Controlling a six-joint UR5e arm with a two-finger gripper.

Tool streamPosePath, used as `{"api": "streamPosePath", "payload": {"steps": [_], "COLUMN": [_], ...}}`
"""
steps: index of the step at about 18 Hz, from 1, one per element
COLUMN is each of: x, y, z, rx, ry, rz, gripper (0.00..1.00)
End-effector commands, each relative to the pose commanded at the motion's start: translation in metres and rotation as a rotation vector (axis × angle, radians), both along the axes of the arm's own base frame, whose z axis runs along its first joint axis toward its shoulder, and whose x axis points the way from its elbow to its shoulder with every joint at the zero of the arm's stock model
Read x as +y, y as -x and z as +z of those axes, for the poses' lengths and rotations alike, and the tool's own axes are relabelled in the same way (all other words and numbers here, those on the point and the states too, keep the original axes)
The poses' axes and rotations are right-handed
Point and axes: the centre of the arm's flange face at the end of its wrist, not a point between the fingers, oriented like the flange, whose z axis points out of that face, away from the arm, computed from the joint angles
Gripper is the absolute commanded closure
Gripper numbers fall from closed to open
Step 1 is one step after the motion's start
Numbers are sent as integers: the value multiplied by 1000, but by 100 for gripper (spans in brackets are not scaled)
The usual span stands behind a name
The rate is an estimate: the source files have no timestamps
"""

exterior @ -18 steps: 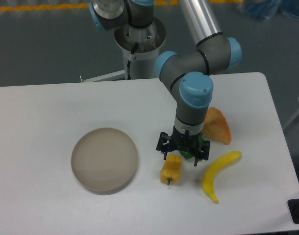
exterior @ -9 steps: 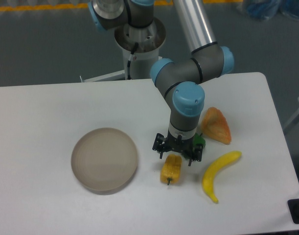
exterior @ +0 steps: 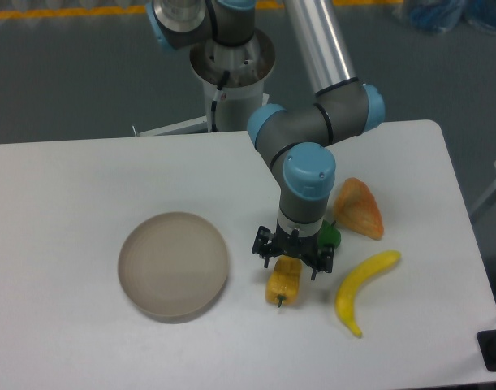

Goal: Pick up the yellow pepper from the table
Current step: 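Lower the gripper around the yellow bell pepper and close it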

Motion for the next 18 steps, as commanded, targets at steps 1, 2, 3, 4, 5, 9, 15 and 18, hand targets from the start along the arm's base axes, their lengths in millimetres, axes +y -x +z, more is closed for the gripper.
{"api": "streamPosePath", "payload": {"steps": [1,2,3,4,5,9,15,18], "x": [1,2,2,3,2,3,6,16], "y": [-2,-4,-5,-5,-5,-4,-2,5], "z": [-2,-2,-2,-3,-2,0,6,27], "rx": [-1,0,1,3,3,10,19,45], "ry": [1,0,1,0,-1,0,-11,-49], "rz": [-3,-8,-7,-7,-4,-2,-9,-10], "gripper": [0,0,0,0,5,55,66,66]}}
